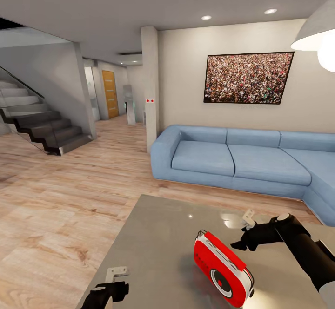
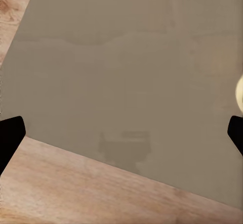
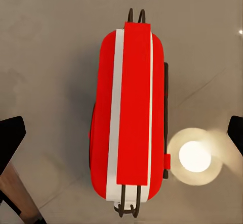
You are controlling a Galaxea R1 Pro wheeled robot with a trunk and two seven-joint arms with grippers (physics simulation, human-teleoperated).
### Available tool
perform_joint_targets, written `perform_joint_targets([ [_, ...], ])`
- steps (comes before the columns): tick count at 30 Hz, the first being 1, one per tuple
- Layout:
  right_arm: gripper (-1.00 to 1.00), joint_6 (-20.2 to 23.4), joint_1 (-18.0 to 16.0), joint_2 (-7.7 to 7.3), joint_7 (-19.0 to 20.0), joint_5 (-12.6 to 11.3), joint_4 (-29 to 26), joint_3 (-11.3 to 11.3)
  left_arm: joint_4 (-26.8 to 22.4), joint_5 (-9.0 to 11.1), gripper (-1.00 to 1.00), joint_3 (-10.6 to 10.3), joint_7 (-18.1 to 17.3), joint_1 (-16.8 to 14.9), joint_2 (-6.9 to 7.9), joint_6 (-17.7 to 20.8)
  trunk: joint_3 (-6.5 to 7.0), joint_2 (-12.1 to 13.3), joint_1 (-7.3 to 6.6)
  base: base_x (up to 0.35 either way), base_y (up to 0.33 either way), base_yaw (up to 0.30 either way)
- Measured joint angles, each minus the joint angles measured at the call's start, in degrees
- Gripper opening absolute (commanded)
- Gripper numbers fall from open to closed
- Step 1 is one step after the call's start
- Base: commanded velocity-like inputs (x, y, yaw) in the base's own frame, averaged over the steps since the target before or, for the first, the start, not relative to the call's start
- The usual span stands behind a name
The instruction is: Turn on the radio receiver that's on the table in the living room.
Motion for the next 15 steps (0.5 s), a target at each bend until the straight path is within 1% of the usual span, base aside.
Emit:
perform_joint_targets([
  [4, 1.0, -0.2, 0.01, -0.05, -0.01, 0.0, 0.79, -0.4, -0.03, -0.06, 1.0, 0.02, 0.09, 0.0, 0.01, -0.06, 0.0, 0.0, 0.0, 0.0, 0.0, 0.0],
  [8, 1.0, -0.27, 0.01, -0.07, -0.04, 0.0, 1.06, -1.69, 0.02, -0.12, 1.0, -0.11, -0.24, 0.01, 0.02, 0.55, 0.0, 0.0, 0.0, 0.0, 0.0, 0.0],
  [12, 1.0, -0.28, 0.0, -0.07, -0.05, -0.01, 1.12, -1.98, 0.22, -0.28, 1.0, -0.27, -0.32, 0.0, 0.01, 0.92, 0.0, 0.0, 0.0, 0.0, 0.0, 0.0],
  [15, 1.0, -0.28, 0.01, -0.07, -0.05, -0.01, 1.16, -2.03, -0.08, -0.25, 1.0, -0.25, -0.15, -0.01, 0.3, 0.88, 0.0, 0.0, 0.0, 0.0, 0.0, 0.0],
])
